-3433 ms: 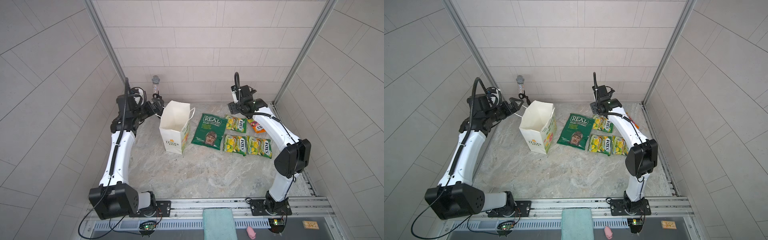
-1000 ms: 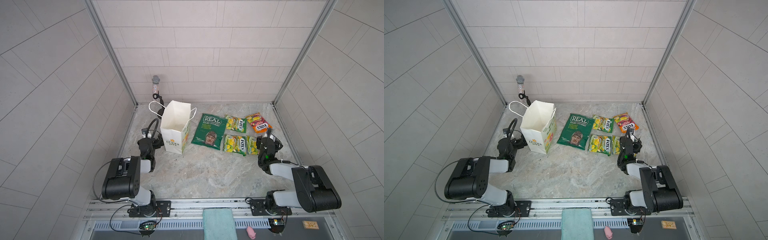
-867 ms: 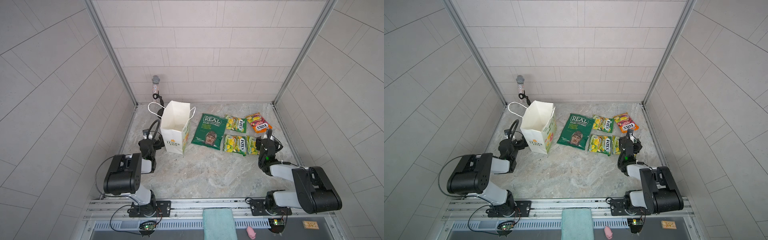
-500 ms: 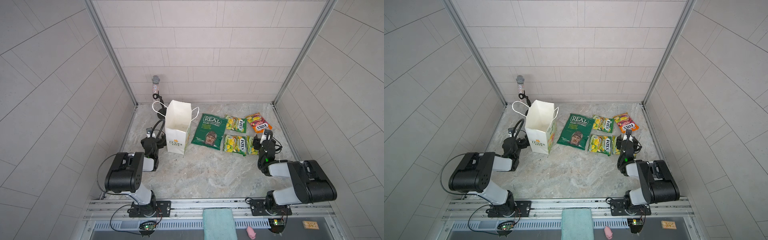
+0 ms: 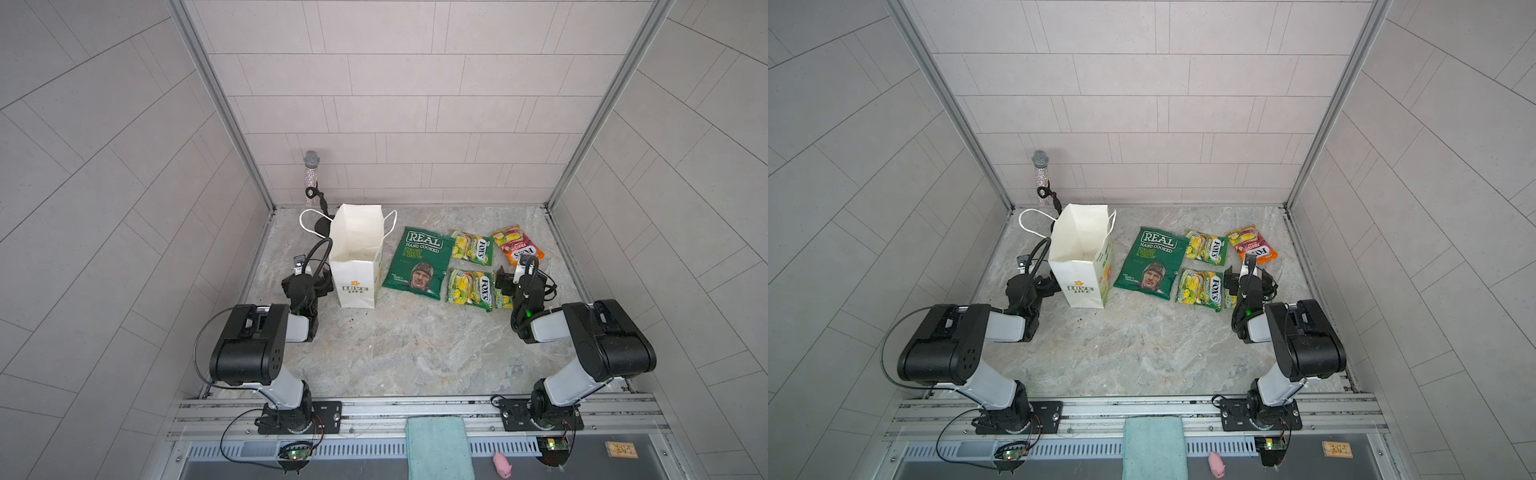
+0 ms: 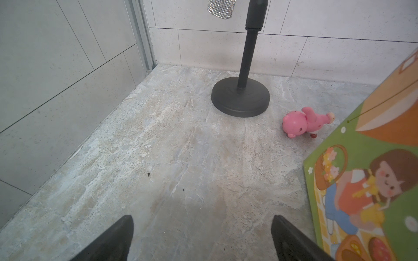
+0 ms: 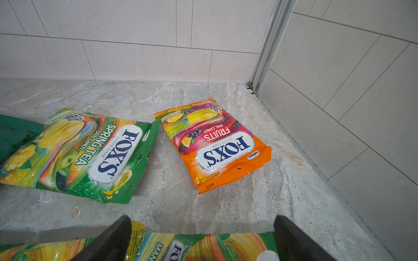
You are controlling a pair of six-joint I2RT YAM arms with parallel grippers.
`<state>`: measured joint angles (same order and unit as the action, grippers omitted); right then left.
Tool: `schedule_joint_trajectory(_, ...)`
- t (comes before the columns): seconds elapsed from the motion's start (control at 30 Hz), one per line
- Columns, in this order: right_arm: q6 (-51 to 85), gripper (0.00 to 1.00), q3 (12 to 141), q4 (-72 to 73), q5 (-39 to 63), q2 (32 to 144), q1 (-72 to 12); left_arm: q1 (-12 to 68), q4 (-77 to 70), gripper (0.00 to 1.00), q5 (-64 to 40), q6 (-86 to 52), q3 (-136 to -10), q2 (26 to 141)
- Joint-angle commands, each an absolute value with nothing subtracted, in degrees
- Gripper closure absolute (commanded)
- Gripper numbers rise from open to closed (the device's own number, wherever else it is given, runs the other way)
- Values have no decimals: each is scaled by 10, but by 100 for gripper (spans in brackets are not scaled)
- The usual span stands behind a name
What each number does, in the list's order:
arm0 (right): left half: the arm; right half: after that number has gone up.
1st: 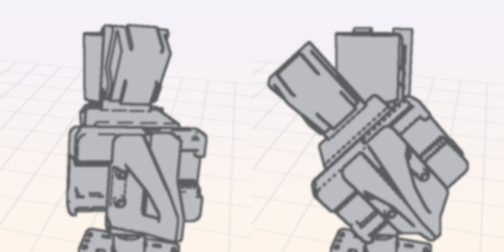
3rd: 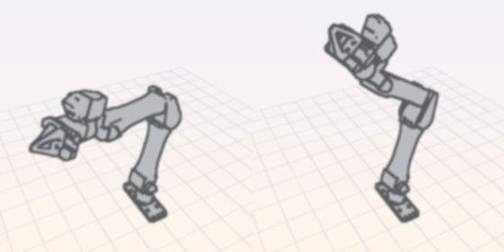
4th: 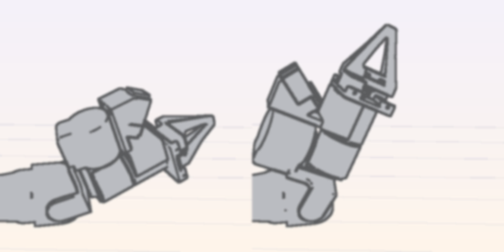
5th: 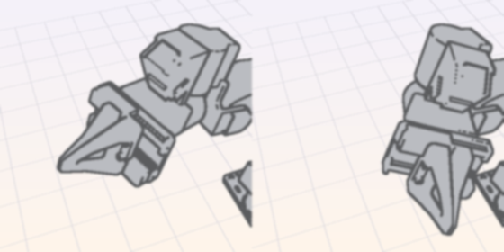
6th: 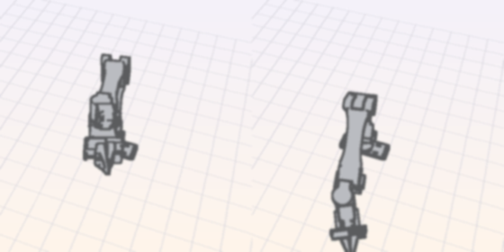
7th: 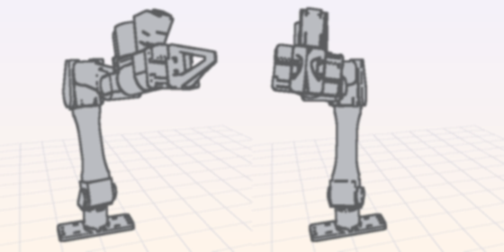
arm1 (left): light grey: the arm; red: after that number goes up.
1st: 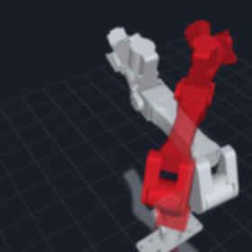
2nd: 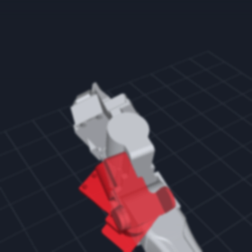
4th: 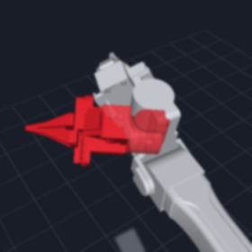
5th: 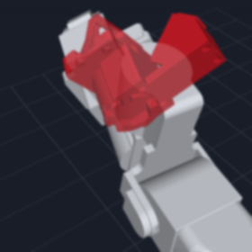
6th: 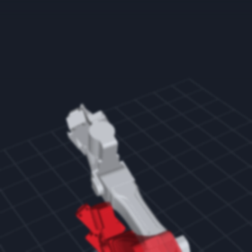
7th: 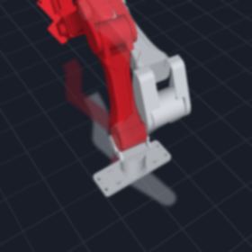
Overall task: Take the snacks out of the paper bag
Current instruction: Reset both arms
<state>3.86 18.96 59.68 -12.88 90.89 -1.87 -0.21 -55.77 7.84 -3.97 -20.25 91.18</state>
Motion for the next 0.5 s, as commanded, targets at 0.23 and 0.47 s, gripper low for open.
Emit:
schedule_joint_trajectory(0.23, 33, 1, 192, 589, -135, 903, -20, 1, -547, 0, 91, -30, -215, 907)
schedule_joint_trajectory(0.47, 33, 1, 190, 589, -135, 903, -19, 2, -549, 0, 94, -30, -215, 906)
